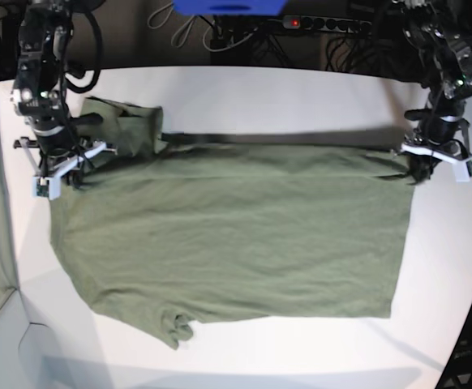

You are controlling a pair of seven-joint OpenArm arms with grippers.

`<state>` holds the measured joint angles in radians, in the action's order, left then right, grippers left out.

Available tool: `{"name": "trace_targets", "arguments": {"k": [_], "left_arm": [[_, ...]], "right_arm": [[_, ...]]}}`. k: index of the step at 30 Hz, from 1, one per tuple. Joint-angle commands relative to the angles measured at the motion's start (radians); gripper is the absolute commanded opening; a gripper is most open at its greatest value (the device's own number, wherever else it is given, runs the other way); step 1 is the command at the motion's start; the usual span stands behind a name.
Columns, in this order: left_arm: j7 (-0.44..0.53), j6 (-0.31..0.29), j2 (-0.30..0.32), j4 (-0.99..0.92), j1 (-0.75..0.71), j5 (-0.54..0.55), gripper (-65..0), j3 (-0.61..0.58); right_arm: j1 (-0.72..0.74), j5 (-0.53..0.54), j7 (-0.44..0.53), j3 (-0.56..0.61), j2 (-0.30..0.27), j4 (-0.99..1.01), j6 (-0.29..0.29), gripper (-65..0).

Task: Layout the t-shirt on the table in an organized manner, then fold the t-shirt properly
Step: 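Lift the shoulder edges and fold them over toward the hem with both grippers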

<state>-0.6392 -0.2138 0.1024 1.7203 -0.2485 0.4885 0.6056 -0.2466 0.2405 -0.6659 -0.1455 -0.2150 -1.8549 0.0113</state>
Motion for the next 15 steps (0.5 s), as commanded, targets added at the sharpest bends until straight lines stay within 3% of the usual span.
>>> {"name": "trace_targets", "arguments": {"k": [1, 15], "left_arm": [[0.025, -0.006, 0.015, -0.001, 0.021, 0.006, -64.8, 0.004], [0.025, -0.005, 0.047, -0.154, 0.188, 0.006, -64.8, 0.006]], "right_arm": [[0.026, -0.005, 0.028, -0.004, -0.007, 0.001, 0.002, -65.0], [0.201, -0.005, 0.030, -0.004, -0.007, 0.143, 0.002, -65.0]]}}
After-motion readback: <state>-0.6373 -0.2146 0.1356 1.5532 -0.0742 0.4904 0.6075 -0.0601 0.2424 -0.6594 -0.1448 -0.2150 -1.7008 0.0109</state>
